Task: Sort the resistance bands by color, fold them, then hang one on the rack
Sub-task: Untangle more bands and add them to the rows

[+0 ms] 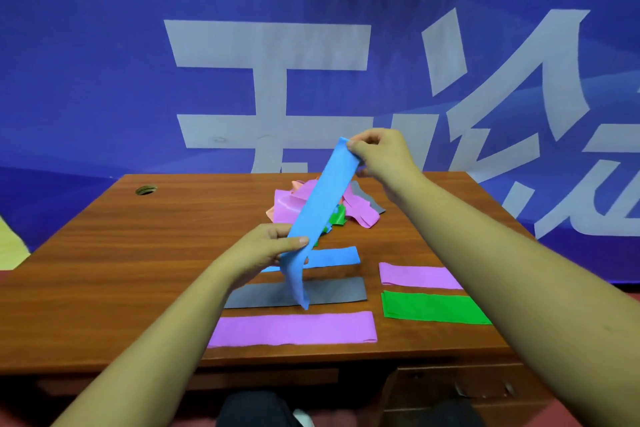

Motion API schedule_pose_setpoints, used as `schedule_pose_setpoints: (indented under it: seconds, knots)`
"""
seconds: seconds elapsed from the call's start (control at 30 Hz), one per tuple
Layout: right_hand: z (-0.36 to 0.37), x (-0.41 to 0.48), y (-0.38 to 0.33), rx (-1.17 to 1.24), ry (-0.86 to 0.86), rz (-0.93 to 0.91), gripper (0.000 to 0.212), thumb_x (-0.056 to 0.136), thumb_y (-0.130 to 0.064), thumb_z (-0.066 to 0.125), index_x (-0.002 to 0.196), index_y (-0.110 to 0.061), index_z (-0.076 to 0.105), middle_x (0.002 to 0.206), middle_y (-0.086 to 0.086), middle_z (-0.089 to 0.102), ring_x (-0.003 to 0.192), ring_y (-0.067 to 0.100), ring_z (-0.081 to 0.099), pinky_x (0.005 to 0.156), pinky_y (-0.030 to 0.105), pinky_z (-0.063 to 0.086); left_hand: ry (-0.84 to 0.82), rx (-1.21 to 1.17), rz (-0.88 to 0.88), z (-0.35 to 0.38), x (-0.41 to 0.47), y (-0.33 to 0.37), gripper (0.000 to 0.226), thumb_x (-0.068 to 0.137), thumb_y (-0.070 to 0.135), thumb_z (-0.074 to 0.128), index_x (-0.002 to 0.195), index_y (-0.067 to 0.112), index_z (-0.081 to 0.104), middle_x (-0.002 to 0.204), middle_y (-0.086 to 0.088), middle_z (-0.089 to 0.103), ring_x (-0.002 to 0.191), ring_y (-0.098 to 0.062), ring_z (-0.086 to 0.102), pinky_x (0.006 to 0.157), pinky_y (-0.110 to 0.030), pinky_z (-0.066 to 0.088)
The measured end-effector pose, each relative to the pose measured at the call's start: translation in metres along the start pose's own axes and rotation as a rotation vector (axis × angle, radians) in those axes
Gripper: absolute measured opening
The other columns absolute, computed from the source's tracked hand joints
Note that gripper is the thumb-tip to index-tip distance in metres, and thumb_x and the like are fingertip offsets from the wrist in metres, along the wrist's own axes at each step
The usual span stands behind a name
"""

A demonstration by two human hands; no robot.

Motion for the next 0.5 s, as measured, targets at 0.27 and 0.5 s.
schedule_pose_setpoints:
  seconds: [0.27, 0.5]
  knots:
    - [-0.033, 0.002, 0.079, 0.057, 0.220, 0.200, 0.025, 0.091, -0.004, 0.054, 0.070, -0.013, 0.062, 0.087, 0.014, 0.065, 0.075, 0.025, 0.064, 0.060, 0.034, 0.054, 0.032, -0.051, -0.118, -0.052, -0.027, -0.047, 0.026, 0.074, 0.030, 0.074, 0.087, 0.008, 0.070, 0.076, -0.014, 0.068, 0.061, -0.022, 0.063, 0.061, -0.026, 0.052]
    - [-0.023, -0.024, 0.157, 0.057, 0.173, 0.381, 0.023, 0.087, 0.002, 0.061, 0.067, -0.009, 0.059, 0.072, 0.012, 0.058, 0.056, 0.019, 0.057, 0.042, 0.019, 0.050, 0.331, -0.114, -0.213, -0.101, -0.031, -0.090, 0.013, 0.086, 0.012, 0.069, 0.096, 0.006, 0.064, 0.076, -0.015, 0.069, 0.053, -0.013, 0.064, 0.046, -0.017, 0.045]
Point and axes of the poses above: each hand's wrist, its own x-axis towards the middle knuckle, its own z-axis out of the palm, y = z × x, the point moved 8 cm from there along x, towards the middle knuckle
